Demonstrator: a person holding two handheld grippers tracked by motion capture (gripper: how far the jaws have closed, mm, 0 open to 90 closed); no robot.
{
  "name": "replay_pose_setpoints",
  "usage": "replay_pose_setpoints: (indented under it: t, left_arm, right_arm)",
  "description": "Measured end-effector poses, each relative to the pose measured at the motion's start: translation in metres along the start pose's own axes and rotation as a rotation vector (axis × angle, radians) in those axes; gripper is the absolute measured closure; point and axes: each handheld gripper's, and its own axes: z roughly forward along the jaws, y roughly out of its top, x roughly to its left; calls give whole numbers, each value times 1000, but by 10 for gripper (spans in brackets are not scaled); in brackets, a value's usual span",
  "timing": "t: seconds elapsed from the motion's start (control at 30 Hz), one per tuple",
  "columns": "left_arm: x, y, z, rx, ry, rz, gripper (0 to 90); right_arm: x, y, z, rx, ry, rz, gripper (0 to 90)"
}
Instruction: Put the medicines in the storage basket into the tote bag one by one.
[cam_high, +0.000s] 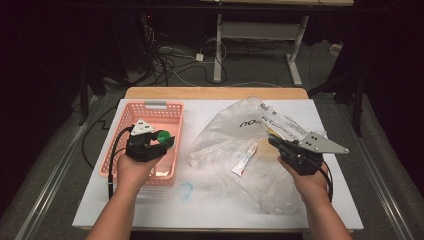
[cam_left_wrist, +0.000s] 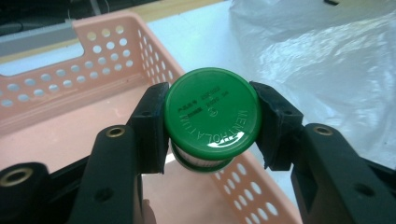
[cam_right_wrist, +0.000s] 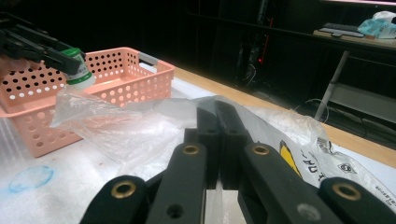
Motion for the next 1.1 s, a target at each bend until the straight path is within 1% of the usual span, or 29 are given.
replay_pose_setpoints:
  t: [0.13, 0.27, 0.4, 0.47, 0.57, 0.73, 0.83, 0.93, 1.1]
  left_arm:
    - [-7, -2, -8, -42, -11, 6, 498]
    - [-15, -5, -13, -63, -34, 15, 498]
    - [-23, -6, -16, -59, -43, 45, 498]
    - [-27, -8, -18, -61, -47, 55, 498]
    - [-33, -10, -22, -66, -59, 67, 497]
    - [-41, -11, -23, -68, -91, 71, 498]
    - [-47, -10, -23, -74, -126, 70, 498]
    - [-52, -10, -22, -68, -153, 76, 498]
    - [-61, -8, -22, -75, -178, 93, 498]
  right_arm:
    - [0, 0, 0, 0, 3, -7, 900]
    - [1, 0, 0, 3, 2, -4, 900]
    - [1, 0, 0, 2, 1, -5, 900]
    - [0, 0, -1, -1, 1, -10, 900]
    - [0, 0, -1, -1, -1, -6, 900]
    - [-1, -1, -1, 1, 2, -9, 900]
    - [-1, -1, -1, 2, 2, -5, 900]
    - [-1, -1, -1, 2, 1, 0, 900]
    - [0, -1, -1, 0, 1, -7, 900]
